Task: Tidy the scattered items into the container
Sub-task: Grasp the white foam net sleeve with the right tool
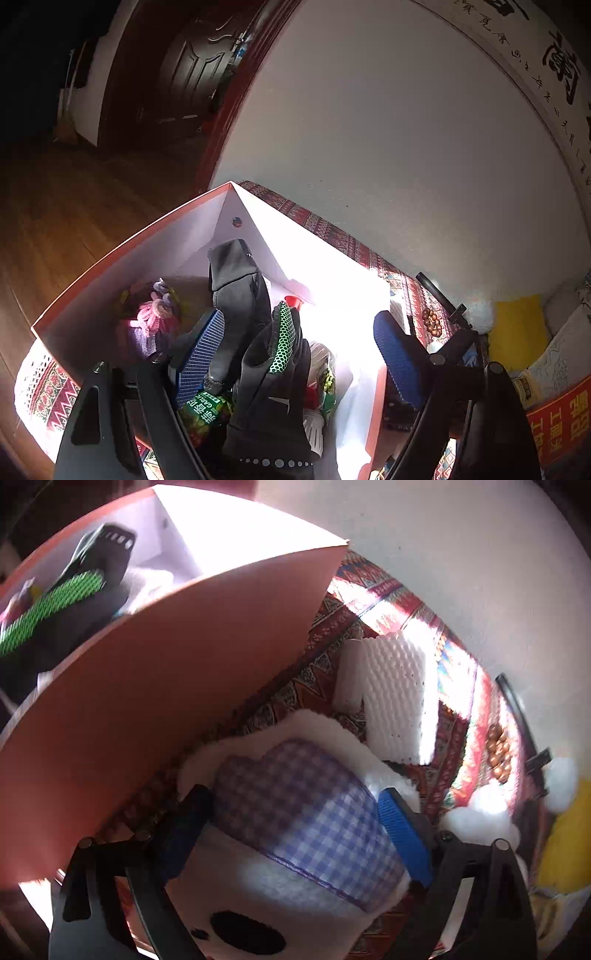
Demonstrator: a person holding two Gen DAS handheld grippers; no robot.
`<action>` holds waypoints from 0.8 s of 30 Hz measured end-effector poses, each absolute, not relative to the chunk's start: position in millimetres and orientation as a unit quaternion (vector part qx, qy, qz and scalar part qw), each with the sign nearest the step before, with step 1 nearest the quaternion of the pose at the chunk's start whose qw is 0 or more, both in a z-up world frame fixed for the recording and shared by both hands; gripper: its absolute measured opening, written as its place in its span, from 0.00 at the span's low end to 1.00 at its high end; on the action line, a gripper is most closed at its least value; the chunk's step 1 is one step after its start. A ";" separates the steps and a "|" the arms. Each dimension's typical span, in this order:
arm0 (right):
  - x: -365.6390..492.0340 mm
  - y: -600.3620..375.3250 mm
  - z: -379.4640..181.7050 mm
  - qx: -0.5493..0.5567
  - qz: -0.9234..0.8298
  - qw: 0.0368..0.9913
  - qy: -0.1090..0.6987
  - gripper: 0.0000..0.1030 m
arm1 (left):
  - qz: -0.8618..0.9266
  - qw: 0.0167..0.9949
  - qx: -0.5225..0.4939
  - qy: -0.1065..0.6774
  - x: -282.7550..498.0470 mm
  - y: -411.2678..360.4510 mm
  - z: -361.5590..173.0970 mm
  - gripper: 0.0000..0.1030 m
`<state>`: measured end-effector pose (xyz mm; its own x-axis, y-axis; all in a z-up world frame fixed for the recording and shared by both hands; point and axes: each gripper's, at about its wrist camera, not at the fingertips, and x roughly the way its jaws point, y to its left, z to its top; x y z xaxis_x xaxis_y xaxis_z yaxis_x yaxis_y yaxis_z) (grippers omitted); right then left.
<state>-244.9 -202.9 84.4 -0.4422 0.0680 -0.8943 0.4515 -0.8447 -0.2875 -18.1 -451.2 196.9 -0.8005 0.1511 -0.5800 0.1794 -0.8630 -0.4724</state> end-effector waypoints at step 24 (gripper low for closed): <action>-378.3 -85.9 62.1 0.594 -0.800 0.073 -0.045 0.10 | -0.910 0.029 0.357 0.211 -40.5 -427.1 179.4 0.80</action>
<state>-378.3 -85.9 62.1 -0.2839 -0.1705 -0.9436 0.0636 -0.9852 0.1589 -40.5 -427.1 179.4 -0.7433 0.0982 -0.6617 0.2027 -0.9096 -0.3626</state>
